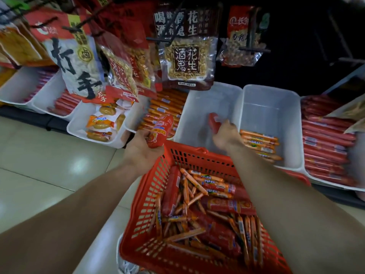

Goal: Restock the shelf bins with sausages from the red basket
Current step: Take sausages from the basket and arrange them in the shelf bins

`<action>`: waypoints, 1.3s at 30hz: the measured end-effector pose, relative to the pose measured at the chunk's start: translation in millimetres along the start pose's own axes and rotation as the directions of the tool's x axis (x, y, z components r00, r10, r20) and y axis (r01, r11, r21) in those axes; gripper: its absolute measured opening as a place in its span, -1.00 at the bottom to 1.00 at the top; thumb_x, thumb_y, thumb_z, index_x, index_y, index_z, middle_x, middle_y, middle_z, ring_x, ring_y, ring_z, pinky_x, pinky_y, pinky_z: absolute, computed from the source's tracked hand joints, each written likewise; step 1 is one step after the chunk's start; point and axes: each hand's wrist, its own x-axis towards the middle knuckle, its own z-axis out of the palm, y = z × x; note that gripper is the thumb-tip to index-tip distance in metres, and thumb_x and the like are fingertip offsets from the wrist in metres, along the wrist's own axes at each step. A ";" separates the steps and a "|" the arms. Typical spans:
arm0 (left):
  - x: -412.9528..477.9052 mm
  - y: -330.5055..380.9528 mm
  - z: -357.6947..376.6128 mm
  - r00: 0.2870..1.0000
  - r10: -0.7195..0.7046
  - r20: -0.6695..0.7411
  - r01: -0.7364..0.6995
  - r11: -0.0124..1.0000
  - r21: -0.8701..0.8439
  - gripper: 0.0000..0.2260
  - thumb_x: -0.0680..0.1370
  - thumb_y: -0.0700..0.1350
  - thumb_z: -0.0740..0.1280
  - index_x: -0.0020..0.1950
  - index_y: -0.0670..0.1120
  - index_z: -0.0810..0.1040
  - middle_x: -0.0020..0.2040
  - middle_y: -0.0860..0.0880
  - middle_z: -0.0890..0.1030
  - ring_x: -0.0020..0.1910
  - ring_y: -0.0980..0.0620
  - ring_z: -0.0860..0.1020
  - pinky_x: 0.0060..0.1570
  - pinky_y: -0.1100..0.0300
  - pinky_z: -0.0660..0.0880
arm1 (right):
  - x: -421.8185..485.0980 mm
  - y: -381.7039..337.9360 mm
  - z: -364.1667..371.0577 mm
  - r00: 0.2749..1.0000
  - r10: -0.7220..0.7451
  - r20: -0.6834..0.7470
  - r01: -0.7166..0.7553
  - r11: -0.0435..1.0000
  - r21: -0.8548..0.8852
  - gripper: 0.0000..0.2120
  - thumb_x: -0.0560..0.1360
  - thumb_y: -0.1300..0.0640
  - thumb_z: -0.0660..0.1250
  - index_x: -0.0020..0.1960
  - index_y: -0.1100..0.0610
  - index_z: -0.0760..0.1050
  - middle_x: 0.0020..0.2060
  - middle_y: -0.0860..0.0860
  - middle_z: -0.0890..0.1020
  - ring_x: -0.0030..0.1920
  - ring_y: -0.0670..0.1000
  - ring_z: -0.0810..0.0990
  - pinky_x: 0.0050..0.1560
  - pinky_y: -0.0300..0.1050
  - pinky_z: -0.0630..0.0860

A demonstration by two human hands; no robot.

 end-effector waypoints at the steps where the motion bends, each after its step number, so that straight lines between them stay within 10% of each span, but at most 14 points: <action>1: 1.7 2.6 4.0 1.000 -0.001 0.011 0.001 1.000 -0.007 -0.70 0.44 -0.04 0.49 0.12 -0.02 0.53 -0.15 0.00 0.66 -0.28 0.02 0.62 -0.30 0.17 0.51 | -1.9 1.8 -1.3 1.000 -0.013 0.011 0.013 1.000 -0.018 -0.60 0.57 0.04 0.26 0.33 0.24 0.41 0.22 0.28 0.53 0.20 0.29 0.56 0.18 0.09 0.50; 10: 47.4 69.4 63.2 0.992 0.093 0.090 -0.099 0.992 0.074 -0.59 0.45 -0.11 0.45 0.27 -0.09 0.46 -0.04 -0.06 0.62 -0.19 -0.02 0.59 -0.28 0.22 0.42 | -15.0 63.8 -42.1 0.970 -0.213 -0.119 0.199 0.973 -0.119 -0.63 0.52 0.07 0.26 0.32 0.08 0.44 0.25 0.14 0.48 0.24 0.24 0.49 0.18 0.09 0.49; 18: 69.0 81.3 125.7 0.994 0.044 0.100 -0.074 0.945 0.318 -0.51 0.56 -0.11 0.36 0.45 -0.14 0.29 0.31 -0.25 0.45 0.26 -0.28 0.49 0.28 -0.09 0.44 | -14.4 99.5 -31.8 0.996 -0.087 -0.025 0.086 0.995 -0.051 -0.55 0.56 -0.08 0.25 0.39 0.08 0.41 0.30 0.17 0.48 0.24 0.28 0.50 0.18 0.09 0.44; 39: -116.6 12.0 72.8 0.894 0.013 0.448 -0.248 0.847 0.470 -0.75 0.58 0.00 0.32 0.21 -0.07 0.56 0.19 -0.12 0.60 0.12 -0.15 0.57 0.03 0.08 0.49 | -164.9 148.3 -39.6 0.968 -0.243 0.069 0.252 0.938 -0.236 -0.75 0.49 0.09 0.27 0.15 0.06 0.55 0.14 0.09 0.54 0.14 0.21 0.56 0.08 0.05 0.54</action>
